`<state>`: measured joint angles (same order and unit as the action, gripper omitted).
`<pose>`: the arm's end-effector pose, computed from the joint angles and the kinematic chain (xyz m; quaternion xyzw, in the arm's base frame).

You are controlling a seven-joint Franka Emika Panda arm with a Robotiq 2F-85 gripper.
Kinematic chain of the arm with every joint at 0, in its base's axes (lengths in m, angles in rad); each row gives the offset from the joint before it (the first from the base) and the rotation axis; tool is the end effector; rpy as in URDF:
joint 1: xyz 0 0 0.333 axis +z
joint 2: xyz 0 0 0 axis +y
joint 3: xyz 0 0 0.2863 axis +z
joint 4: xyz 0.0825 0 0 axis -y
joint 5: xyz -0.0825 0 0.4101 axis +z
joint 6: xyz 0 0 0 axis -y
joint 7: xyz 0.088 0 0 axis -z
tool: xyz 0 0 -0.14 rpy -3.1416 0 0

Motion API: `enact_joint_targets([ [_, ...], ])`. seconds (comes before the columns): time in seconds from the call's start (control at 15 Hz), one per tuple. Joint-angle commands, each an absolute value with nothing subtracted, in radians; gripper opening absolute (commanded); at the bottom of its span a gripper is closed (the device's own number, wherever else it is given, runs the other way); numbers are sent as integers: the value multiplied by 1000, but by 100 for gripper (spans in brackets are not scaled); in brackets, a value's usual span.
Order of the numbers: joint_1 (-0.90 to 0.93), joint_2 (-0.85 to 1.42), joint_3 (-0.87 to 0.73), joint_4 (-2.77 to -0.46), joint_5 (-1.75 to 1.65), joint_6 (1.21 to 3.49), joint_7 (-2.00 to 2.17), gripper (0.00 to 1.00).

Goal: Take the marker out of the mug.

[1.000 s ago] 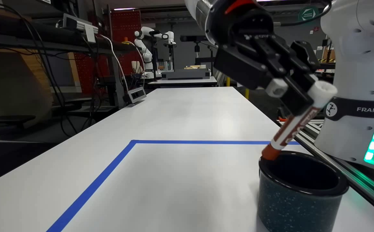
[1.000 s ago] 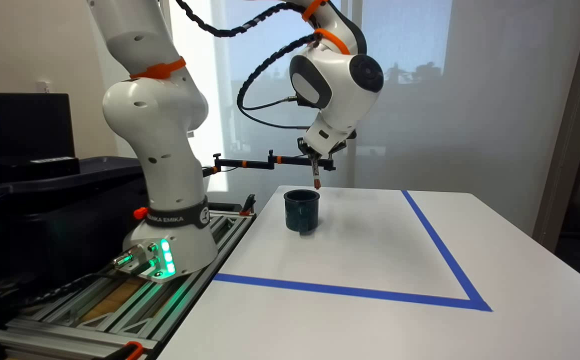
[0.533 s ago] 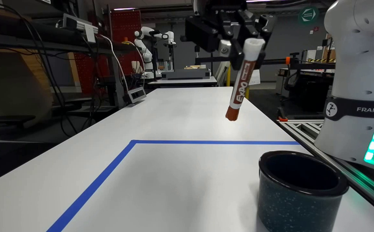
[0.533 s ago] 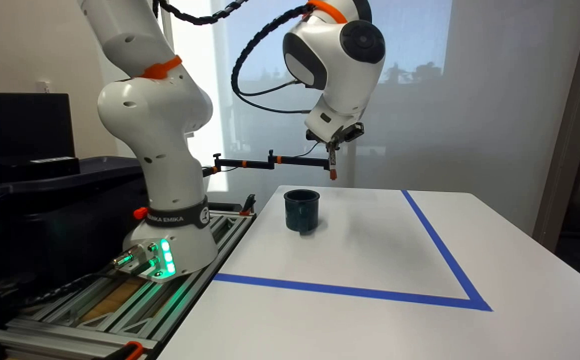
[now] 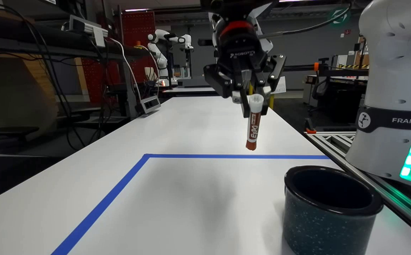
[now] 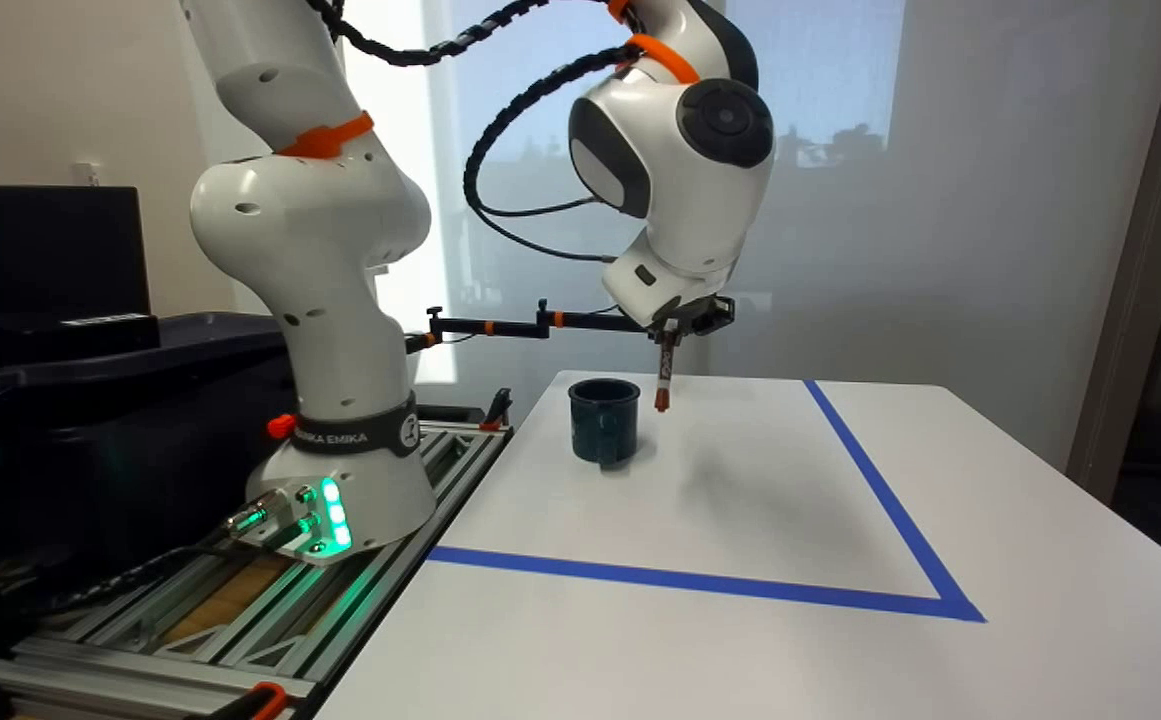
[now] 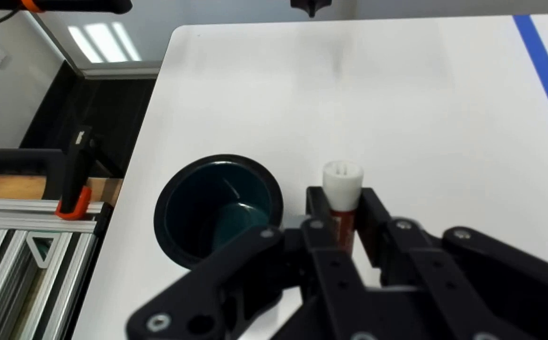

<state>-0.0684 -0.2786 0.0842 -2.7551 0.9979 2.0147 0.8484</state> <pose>0.3659 0.0764 0.2176 -0.6627 0.6241 0.3316 0.2478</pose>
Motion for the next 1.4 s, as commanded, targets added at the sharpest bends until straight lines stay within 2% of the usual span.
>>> enact_joint_targets([
  [0.0,-51,-224,100,-2754,964,2081,897,5],
  [1.33,99,-28,160,-2753,715,2588,1366,5],
])
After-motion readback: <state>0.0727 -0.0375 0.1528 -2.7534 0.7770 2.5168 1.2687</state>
